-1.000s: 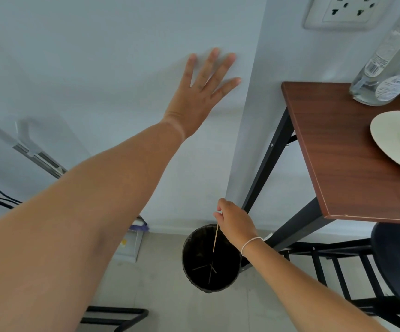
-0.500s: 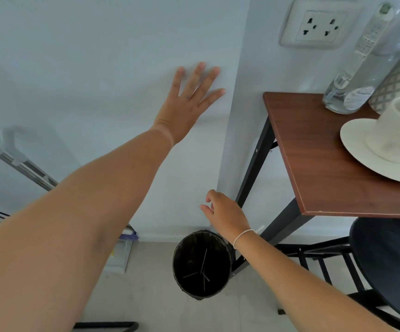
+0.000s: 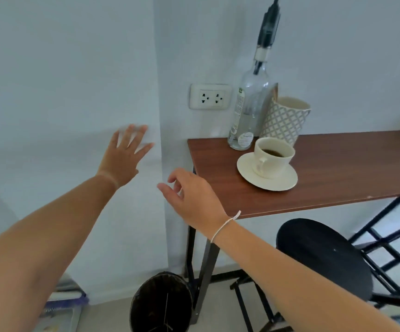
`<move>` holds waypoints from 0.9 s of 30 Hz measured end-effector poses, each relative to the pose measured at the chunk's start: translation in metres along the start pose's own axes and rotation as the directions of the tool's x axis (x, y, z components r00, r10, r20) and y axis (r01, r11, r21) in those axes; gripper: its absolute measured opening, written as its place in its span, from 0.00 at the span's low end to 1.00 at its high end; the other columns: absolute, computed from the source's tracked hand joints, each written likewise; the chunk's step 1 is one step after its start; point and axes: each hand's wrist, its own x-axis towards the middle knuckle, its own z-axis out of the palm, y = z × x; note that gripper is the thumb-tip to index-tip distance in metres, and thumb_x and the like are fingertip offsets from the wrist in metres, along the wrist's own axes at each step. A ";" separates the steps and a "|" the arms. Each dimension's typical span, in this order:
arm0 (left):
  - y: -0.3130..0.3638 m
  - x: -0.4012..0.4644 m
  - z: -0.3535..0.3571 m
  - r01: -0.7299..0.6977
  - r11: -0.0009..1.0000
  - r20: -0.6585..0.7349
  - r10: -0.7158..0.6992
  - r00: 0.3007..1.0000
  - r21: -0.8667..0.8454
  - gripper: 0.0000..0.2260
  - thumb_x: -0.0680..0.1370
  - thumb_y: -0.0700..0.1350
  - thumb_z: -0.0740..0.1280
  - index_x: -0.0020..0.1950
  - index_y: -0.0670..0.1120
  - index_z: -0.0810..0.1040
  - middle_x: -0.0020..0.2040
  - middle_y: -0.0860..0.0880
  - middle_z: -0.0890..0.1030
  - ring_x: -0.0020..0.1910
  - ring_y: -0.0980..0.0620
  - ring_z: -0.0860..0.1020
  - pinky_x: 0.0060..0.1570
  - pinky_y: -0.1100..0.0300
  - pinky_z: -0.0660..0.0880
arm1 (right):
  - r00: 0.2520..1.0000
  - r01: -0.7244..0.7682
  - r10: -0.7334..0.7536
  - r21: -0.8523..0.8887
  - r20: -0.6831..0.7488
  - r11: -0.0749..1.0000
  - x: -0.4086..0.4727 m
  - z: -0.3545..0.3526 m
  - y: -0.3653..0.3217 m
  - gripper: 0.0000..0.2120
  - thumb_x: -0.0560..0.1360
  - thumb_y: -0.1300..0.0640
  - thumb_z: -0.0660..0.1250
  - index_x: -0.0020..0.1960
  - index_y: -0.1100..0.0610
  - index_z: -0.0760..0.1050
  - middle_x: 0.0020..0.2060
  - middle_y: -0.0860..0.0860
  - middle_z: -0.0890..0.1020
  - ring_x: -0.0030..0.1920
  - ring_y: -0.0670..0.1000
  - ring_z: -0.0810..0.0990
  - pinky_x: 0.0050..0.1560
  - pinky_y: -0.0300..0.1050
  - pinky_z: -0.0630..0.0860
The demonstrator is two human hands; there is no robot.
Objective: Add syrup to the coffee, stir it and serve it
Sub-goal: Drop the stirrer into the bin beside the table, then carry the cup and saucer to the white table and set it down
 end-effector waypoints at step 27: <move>0.214 0.029 -0.192 0.665 0.203 0.524 -0.471 0.710 -0.718 0.19 0.80 0.52 0.56 0.32 0.45 0.71 0.33 0.50 0.73 0.38 0.48 0.75 0.41 0.56 0.73 | 0.922 -0.359 0.384 0.250 -0.054 0.899 -0.011 -0.190 0.260 0.14 0.77 0.48 0.60 0.42 0.58 0.73 0.34 0.48 0.76 0.39 0.53 0.76 0.40 0.44 0.68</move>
